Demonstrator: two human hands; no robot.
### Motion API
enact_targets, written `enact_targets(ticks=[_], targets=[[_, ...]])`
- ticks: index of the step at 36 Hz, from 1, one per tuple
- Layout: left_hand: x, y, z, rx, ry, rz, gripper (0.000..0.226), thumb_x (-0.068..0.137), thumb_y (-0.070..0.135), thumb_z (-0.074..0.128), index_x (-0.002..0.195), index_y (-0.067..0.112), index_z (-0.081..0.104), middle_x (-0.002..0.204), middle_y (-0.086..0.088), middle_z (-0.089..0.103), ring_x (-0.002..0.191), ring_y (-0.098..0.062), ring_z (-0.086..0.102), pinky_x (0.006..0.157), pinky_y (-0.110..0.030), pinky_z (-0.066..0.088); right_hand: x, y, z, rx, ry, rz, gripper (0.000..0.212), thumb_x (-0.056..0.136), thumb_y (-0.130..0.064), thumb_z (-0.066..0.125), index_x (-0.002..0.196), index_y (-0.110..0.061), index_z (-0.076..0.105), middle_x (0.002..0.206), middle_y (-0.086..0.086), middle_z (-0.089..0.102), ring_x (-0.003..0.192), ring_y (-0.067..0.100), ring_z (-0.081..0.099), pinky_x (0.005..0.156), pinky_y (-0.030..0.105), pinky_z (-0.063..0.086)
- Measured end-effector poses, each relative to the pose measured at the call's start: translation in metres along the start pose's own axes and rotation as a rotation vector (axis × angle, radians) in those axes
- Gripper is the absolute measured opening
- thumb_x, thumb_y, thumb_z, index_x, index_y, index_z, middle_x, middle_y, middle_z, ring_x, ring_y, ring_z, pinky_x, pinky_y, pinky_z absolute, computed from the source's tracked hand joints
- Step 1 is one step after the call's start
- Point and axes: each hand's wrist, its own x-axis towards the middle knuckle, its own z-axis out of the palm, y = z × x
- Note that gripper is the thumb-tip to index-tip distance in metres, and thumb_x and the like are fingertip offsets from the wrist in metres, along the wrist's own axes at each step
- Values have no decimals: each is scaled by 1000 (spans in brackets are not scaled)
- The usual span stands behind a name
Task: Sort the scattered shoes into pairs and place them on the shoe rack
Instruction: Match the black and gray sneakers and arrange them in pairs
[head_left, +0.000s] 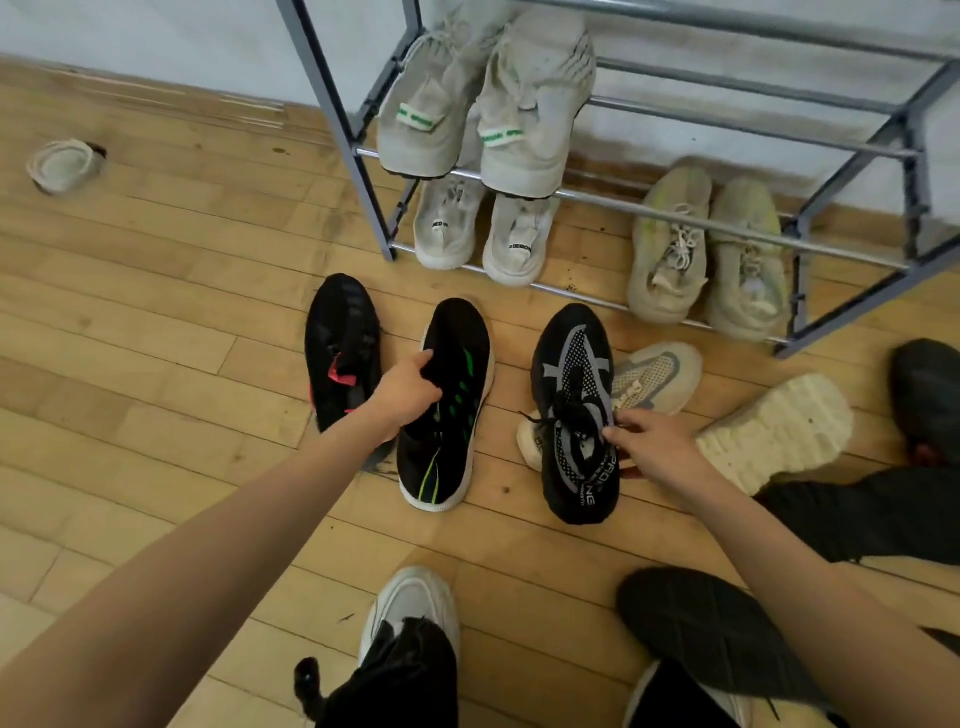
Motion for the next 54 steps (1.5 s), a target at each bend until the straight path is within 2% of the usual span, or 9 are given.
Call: enact_targets(ticks=[3,9,16,20,29,41,45,49,54], targets=[[-3,-7,12,332,-26,25,85,84,5,60,150,32,13,141,-20,38,116,-35,51,96,-39,48,-6,-2,-1,55,3,28,28,99,-29,46,118,-13,58,112,6,62,102,24,60,83,42,55],[-5,-14,27,433,10,83,105,82,-4,63,150,22,-13,125,-22,57,102,-33,62,84,-38,53,-19,3,-2,-41,-95,-50,62,80,-42,71,133,-22,47,117,-8,52,116,15,50,93,35,49],[-9,-10,33,-147,44,-131,84,80,-16,58,142,10,9,137,-15,37,123,-33,44,82,-34,49,-20,16,4,-97,-48,-91,51,83,-27,70,129,-17,50,124,1,61,112,18,57,97,41,50],[-11,-13,39,-365,101,-205,73,73,-21,61,130,6,24,129,-17,44,115,-29,46,87,-38,47,-21,22,3,-141,-22,-101,51,88,-34,64,134,-16,49,129,1,59,114,19,58,95,42,52],[-10,-6,40,-543,19,-74,73,71,-24,57,130,15,41,121,-11,58,118,-33,52,102,-50,43,-33,45,-23,15,-38,-54,47,89,-48,55,127,-20,52,125,1,57,105,17,59,88,35,55],[-26,4,63,-91,22,-17,61,86,-11,50,140,11,32,135,-14,50,125,-32,47,100,-45,45,-43,47,-24,8,-157,-71,63,82,-40,69,136,-19,45,124,1,56,111,14,56,84,26,53],[-35,3,71,58,101,45,60,87,-1,50,142,10,28,136,-15,45,126,-32,45,99,-43,45,-38,45,-5,-86,-100,-146,56,84,-30,69,134,-19,46,118,4,59,103,17,59,86,35,55],[-49,11,88,360,357,400,63,88,9,56,144,6,26,148,-16,26,139,-31,23,116,-42,23,-33,47,4,-103,-6,-141,46,85,-27,67,126,-16,50,108,3,61,99,21,61,89,43,53],[-68,34,122,669,58,834,42,88,35,58,126,17,57,127,-4,53,122,-22,47,104,-37,36,-35,50,-6,-123,-5,-168,41,86,-25,65,124,-15,54,113,5,63,99,18,60,90,40,53]])
